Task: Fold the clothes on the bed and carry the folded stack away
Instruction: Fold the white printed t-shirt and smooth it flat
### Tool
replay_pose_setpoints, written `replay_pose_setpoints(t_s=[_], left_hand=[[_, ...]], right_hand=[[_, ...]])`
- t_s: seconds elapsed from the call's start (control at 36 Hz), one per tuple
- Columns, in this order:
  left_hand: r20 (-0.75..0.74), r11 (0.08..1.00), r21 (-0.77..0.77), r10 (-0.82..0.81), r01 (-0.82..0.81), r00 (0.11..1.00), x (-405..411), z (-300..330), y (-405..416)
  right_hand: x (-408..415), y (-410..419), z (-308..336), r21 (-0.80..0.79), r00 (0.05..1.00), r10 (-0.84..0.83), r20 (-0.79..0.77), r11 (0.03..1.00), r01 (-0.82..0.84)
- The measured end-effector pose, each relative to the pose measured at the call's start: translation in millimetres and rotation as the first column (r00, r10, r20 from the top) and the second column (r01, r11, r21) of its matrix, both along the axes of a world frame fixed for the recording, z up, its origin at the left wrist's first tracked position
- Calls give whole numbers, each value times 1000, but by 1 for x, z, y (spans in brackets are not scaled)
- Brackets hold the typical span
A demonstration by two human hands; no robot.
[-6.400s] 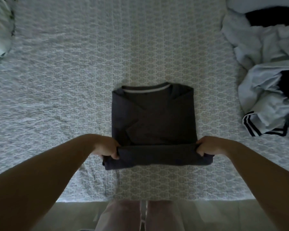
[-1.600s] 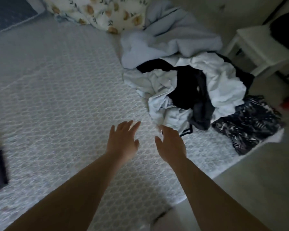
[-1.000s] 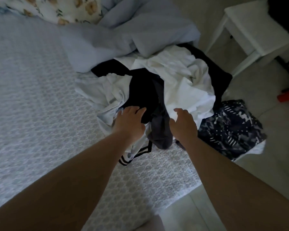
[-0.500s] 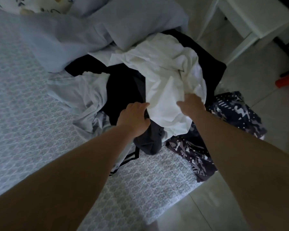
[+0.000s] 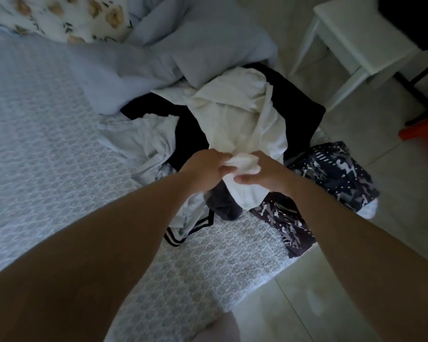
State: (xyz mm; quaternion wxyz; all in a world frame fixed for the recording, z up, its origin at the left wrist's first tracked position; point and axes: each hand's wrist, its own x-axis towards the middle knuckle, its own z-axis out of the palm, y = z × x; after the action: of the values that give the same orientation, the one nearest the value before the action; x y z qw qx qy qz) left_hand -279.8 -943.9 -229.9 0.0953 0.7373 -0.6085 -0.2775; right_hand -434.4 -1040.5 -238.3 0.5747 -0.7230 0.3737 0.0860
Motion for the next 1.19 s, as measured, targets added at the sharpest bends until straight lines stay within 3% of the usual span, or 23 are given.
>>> replay_pose_setpoints(t_s=[0.06, 0.14, 0.25, 0.31, 0.33, 0.42, 0.58, 0.67, 0.72, 0.81, 0.89, 1.0, 1.11, 1.19], left_hand=[[-189, 983, -21, 174, -181, 966, 5, 21, 10], [-294, 956, -11, 277, -293, 915, 15, 54, 24], [-453, 887, 37, 426, -461, 783, 35, 87, 49], [-476, 849, 23, 473, -527, 741, 47, 97, 65], [-432, 851, 14, 479, -525, 764, 53, 100, 73], [-263, 889, 7, 443, -457, 857, 71, 108, 96], [-322, 925, -92, 321, -367, 890, 60, 149, 99], [-320, 900, -134, 357, -415, 877, 50, 170, 96], [-459, 829, -160, 419, -536, 784, 52, 184, 100], [-698, 728, -84, 443, -680, 562, 61, 211, 115], [-826, 696, 21, 417, -718, 380, 68, 238, 131], [-897, 598, 155, 419, -786, 143, 87, 263, 168], [-887, 428, 178, 460, -886, 44, 115, 274, 212], [-636, 255, 44, 753, -966, 170, 138, 274, 249]], right_hand=[[0, 4, 13, -46, 998, 51, -40, 998, -53], [5, 9, 35, -332, 967, 109, -229, 925, -183], [25, 19, 71, -621, 862, 187, -471, 624, -475], [30, 23, 86, -690, 840, 158, -518, 504, -520], [33, 25, 94, -714, 846, 133, -517, 478, -512], [45, 29, 120, -717, 901, 85, -426, 575, -393], [86, 63, 188, -662, 954, 215, -209, 687, -300], [95, 72, 214, -669, 978, 203, 42, 733, -123], [94, 71, 224, -680, 966, 206, 158, 732, -45], [88, 72, 228, -717, 964, 266, -28, 667, -204], [87, 78, 222, -687, 945, 274, -176, 654, -318], [110, 99, 223, -683, 954, 283, -100, 678, -273], [149, 133, 251, -576, 967, 246, 71, 801, -162], [178, 165, 273, -560, 955, 255, 154, 819, -129]])
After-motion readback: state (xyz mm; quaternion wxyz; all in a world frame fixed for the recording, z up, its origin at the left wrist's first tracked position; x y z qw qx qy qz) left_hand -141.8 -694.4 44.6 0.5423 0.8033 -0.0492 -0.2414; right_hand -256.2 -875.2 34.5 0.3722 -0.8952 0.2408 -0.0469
